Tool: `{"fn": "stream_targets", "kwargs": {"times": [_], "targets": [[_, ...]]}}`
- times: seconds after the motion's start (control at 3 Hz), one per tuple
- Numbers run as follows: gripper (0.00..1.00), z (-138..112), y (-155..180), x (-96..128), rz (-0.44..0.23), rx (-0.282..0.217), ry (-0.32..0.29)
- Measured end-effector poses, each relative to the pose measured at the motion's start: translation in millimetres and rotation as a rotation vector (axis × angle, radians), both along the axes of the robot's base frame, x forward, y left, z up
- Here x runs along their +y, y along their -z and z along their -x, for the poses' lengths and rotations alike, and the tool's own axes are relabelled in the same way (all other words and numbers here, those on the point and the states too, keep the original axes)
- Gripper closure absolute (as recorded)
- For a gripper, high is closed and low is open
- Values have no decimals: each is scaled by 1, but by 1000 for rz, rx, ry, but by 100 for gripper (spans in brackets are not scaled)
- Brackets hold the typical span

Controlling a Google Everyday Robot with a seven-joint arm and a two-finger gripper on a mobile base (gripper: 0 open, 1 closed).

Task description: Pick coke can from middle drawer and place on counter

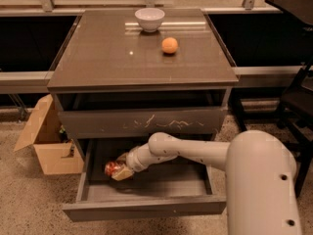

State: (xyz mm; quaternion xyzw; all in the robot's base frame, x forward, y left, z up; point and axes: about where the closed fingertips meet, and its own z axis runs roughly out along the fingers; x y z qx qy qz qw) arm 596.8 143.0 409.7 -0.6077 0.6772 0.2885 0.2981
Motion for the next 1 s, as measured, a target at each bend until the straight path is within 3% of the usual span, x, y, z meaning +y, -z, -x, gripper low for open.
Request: {"fn": "stream_targets", "kwargs": {"times": [0.33, 0.67, 1.0], "targets": [[100, 6, -41, -24, -60, -64, -29], [100, 30, -120, -67, -127, -174, -35], [100, 30, -120, -68, -128, -175, -32]]}}
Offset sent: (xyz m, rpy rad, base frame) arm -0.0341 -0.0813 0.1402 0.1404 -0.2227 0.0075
